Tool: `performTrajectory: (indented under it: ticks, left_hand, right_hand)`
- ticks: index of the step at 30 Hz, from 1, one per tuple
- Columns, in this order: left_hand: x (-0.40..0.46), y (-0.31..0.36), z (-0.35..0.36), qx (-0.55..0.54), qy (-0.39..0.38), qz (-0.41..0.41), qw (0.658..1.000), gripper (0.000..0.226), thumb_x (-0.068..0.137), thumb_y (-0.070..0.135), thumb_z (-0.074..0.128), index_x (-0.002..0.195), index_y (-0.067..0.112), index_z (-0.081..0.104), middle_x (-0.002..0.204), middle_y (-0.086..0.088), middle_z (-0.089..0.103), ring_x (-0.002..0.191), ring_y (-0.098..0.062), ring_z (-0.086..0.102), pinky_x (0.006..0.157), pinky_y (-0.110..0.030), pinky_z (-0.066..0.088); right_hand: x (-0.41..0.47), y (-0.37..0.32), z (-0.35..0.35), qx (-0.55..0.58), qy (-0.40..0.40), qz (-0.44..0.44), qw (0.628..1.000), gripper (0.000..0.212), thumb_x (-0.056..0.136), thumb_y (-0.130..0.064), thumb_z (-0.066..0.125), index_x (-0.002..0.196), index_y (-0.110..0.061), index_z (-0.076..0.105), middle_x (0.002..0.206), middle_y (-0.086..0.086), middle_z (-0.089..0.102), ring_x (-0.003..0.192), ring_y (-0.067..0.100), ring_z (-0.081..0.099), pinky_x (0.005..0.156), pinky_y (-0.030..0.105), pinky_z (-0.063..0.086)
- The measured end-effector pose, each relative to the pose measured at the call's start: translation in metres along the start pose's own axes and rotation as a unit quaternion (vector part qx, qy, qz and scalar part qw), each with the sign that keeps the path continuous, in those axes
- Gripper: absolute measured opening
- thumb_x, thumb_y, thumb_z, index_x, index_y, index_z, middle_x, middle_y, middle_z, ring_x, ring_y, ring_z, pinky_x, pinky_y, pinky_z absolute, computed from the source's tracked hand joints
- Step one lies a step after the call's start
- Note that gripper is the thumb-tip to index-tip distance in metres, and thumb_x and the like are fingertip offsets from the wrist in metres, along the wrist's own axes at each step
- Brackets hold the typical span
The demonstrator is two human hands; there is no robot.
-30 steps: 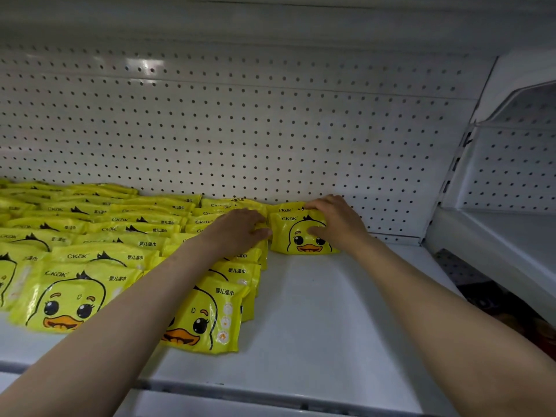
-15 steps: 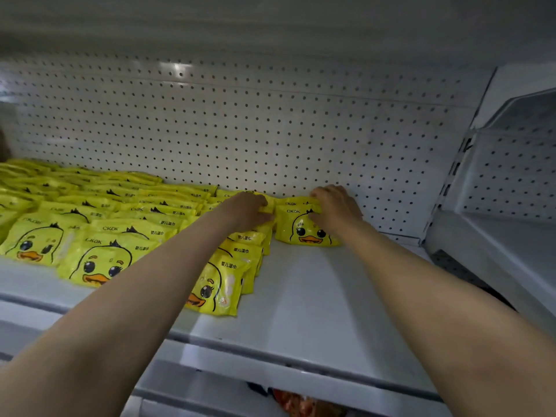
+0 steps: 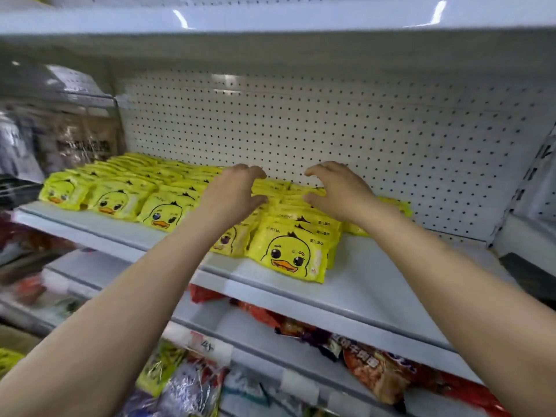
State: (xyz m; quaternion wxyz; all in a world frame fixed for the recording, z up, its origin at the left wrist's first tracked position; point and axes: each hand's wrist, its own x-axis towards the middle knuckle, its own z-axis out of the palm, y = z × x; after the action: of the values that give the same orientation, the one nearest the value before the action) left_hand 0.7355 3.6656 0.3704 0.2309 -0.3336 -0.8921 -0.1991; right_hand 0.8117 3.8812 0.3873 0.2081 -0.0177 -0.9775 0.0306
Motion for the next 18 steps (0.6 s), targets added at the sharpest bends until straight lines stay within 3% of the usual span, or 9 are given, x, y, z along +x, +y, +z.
performTrajectory:
  ticks: [11, 18]
  left_hand:
    - [-0.184, -0.193, -0.117, 0.107, -0.016, -0.092, 0.99, 0.052, 0.089, 0.045, 0.062, 0.134, 0.023, 0.05, 0.137, -0.003, 0.052, 0.125, -0.029, 0.049, 0.096, -0.047, 0.047]
    - [-0.263, -0.289, -0.173, 0.15, -0.014, -0.159, 0.976, 0.051, 0.088, 0.045, 0.061, 0.132, 0.02, 0.053, 0.128, -0.005, 0.058, 0.117, -0.03, 0.053, 0.093, -0.048, 0.048]
  right_hand:
    - [-0.008, -0.266, 0.059, 0.1, 0.017, -0.122, 0.987, 0.053, 0.091, -0.05, 0.058, 0.138, -0.027, 0.048, 0.146, 0.0, 0.043, 0.137, 0.022, 0.034, 0.11, 0.037, 0.034]
    - [0.008, -0.411, 0.095, 0.161, -0.019, -0.204, 0.965, 0.052, 0.093, -0.046, 0.058, 0.139, -0.023, 0.048, 0.145, 0.002, 0.041, 0.137, 0.022, 0.033, 0.107, 0.031, 0.028]
